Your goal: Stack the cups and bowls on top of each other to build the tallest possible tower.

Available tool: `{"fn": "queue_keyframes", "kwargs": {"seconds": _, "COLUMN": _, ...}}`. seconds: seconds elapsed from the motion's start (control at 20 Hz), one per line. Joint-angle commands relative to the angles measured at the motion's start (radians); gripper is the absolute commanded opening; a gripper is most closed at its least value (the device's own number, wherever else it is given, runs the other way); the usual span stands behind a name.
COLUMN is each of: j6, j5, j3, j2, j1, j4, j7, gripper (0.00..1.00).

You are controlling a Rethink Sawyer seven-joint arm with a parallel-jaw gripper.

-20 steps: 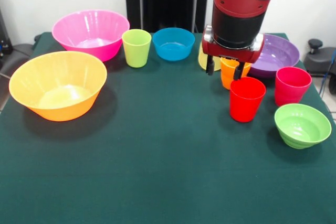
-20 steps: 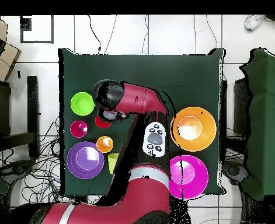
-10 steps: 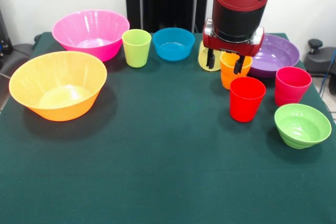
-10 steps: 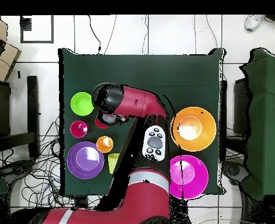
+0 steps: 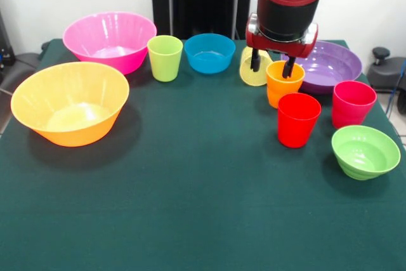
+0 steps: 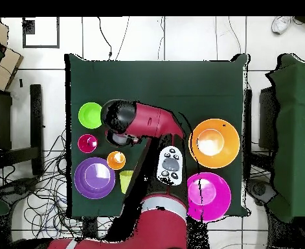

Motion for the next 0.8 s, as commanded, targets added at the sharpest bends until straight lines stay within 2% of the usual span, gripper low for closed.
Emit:
{"fn": "queue_keyframes", "kwargs": {"seconds": 0.05, "j6": -0.115, "j5": -0.029, "j3": 0.083, "j2": -0.013, "j1": 0.022, "j4": 0.136, "j7": 0.081, "gripper": 1.0}}
{"fn": "queue_keyframes", "kwargs": {"seconds": 0.8, "j6": -0.188, "j5": -0.029, "j3": 0.089, "j2": -0.053, "j1": 0.018, "j4": 0.238, "j7": 0.072, "gripper": 1.0}}
